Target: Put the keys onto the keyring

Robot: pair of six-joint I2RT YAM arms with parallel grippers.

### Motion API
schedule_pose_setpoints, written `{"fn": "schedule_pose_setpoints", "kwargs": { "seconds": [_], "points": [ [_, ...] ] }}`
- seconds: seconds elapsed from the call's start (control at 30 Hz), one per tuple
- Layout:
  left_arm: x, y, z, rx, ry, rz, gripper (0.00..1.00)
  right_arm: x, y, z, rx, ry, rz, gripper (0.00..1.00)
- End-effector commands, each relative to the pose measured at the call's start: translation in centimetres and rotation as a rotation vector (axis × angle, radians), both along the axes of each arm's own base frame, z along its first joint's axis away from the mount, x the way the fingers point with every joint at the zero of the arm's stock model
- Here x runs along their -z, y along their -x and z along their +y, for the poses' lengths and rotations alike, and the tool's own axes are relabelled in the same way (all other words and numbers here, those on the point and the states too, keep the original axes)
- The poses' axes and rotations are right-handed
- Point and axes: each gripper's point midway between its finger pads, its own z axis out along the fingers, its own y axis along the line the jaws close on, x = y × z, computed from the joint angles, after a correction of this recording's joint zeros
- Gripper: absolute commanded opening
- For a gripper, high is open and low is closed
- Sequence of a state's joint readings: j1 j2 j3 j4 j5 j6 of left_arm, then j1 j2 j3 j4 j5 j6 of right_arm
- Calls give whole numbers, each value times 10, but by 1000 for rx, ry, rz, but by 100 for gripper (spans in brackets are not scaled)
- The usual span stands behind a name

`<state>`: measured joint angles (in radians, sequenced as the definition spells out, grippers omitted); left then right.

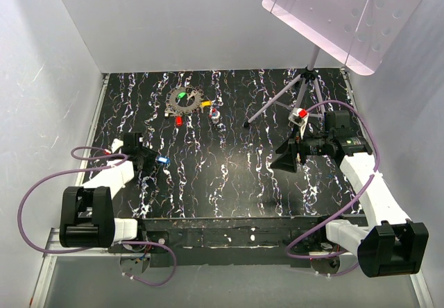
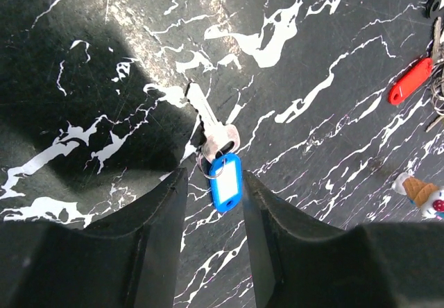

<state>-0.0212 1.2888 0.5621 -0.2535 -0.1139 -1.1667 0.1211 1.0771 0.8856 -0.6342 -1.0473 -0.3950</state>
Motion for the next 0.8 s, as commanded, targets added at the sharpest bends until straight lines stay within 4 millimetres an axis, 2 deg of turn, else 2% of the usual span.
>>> {"fn": "schedule_pose_setpoints", "kwargs": {
  "seconds": [0.0,0.23,0.27,0.33,0.53,0.77],
  "points": [
    [0,-5,2,-53,43,-30,36,-4,1,2,-20,-12,-14,85],
    [9,-4,-2,-61,80,-28,34,-5,3,3,-27,-18,-10,85],
    [10,-4,8,-97,85,-28,33,-5,2,3,-26,-17,-11,85],
    [12,-4,8,-100,93,-26,32,-5,3,3,-26,-16,-10,85],
    [14,-5,8,-104,119,-34,24,-5,3,3,-29,-18,-12,86],
    [18,-5,-1,-89,184,-35,27,-6,4,3,-32,-21,-12,86]
  ]
}}
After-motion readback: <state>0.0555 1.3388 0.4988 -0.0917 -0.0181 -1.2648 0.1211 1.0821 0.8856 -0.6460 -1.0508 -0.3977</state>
